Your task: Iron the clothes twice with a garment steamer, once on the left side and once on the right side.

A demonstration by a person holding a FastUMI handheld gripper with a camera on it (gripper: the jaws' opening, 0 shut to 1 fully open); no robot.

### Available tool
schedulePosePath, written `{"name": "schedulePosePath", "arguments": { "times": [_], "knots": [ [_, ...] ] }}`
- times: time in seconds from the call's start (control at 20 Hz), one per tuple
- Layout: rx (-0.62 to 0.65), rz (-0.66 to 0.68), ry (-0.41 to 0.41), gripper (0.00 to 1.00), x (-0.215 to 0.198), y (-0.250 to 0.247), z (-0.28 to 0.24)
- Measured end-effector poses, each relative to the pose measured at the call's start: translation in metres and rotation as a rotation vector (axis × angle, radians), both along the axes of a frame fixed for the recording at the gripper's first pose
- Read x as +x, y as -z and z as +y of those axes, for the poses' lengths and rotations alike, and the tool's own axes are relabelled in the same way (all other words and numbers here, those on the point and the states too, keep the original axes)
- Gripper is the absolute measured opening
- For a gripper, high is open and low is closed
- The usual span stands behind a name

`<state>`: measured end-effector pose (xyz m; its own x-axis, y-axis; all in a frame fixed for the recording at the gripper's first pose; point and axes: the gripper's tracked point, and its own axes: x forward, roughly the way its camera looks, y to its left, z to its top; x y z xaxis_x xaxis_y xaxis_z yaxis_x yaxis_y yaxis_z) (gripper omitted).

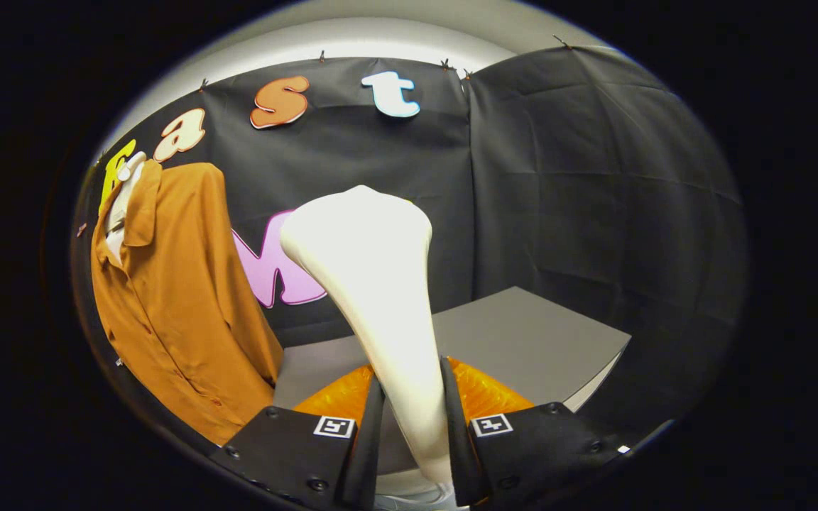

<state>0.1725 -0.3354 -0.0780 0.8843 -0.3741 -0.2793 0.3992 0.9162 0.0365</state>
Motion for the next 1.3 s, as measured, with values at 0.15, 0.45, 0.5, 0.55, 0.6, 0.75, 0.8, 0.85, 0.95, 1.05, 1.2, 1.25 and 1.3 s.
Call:
{"name": "schedulePosePath", "arguments": {
  "times": [0.15,0.45,0.5,0.55,0.6,0.75,0.8,0.85,0.95,1.05,1.2,1.25,1.3],
  "knots": [
    [-0.03,-0.037,-0.02,0.45,-0.001,-0.014,0.046],
    [-0.042,-0.066,-0.091,0.45,0.016,-0.021,0.139],
    [-0.046,-0.068,-0.101,0.45,0.019,-0.022,0.152],
    [-0.046,-0.071,-0.111,0.45,0.023,-0.022,0.164],
    [-0.045,-0.074,-0.123,0.45,0.027,-0.022,0.177],
    [-0.054,-0.07,-0.147,0.45,0.04,-0.021,0.204],
    [-0.061,-0.065,-0.15,0.45,0.043,-0.018,0.211],
    [-0.067,-0.057,-0.147,0.45,0.047,-0.017,0.216],
    [-0.07,-0.04,-0.147,0.45,0.054,-0.013,0.226],
    [-0.077,-0.02,-0.147,0.45,0.063,-0.007,0.233],
    [-0.081,0.021,-0.138,0.45,0.075,0.005,0.238],
    [-0.081,0.038,-0.138,0.45,0.078,0.01,0.241],
    [-0.084,0.056,-0.137,0.45,0.081,0.015,0.243]
  ]
}}
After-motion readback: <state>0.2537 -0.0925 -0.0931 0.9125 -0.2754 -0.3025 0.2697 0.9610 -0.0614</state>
